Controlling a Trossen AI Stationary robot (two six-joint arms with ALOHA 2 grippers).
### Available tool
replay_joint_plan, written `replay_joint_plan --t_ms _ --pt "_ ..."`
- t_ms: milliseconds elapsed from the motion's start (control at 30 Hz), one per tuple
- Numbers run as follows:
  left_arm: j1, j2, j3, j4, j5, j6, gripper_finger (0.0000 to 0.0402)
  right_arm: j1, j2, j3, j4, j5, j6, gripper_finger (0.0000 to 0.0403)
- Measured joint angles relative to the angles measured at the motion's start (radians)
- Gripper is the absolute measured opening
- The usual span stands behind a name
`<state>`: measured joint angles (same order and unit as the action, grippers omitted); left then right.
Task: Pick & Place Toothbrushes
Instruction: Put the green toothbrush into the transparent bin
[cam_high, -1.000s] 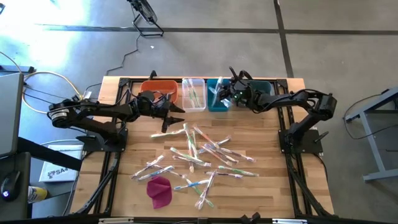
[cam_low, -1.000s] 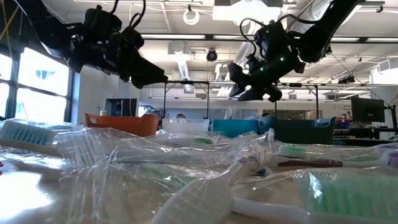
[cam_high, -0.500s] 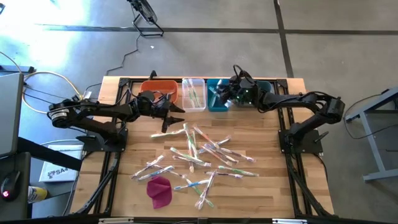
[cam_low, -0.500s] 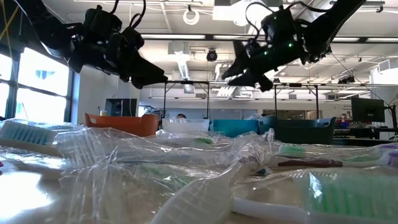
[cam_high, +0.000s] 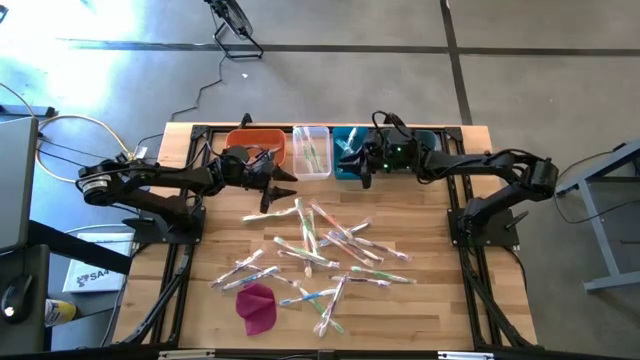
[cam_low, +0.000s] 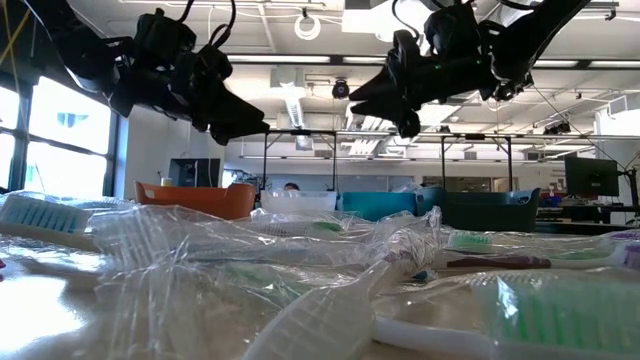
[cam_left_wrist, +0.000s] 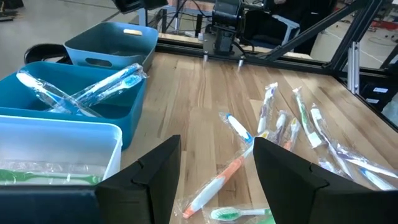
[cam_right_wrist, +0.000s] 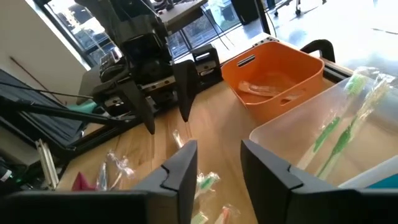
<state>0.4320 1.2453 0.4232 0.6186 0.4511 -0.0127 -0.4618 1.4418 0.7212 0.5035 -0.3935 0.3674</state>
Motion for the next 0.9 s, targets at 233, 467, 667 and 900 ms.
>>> replay_joint_plan --t_ms 233,467,667,900 --pt "0.0 0.0 0.0 0.0 0.0 0.005 0.0199 0.0 0.0 0.0 -0.01 -0.002 -0.032 0.0047" --pt "0.0 0.0 0.0 0.0 0.003 0.007 0.0199 0.0 0.001 0.0 -0.026 0.0 -0.032 0.0005" --pt "0.0 0.0 0.0 0.004 0.003 0.0 0.0199 0.0 0.001 0.0 -0.026 -0.006 -0.034 0.0008" --pt "0.0 0.0 0.0 0.001 0.004 0.0 0.0199 0.0 0.001 0.0 -0.026 -0.006 -0.051 0.0003"
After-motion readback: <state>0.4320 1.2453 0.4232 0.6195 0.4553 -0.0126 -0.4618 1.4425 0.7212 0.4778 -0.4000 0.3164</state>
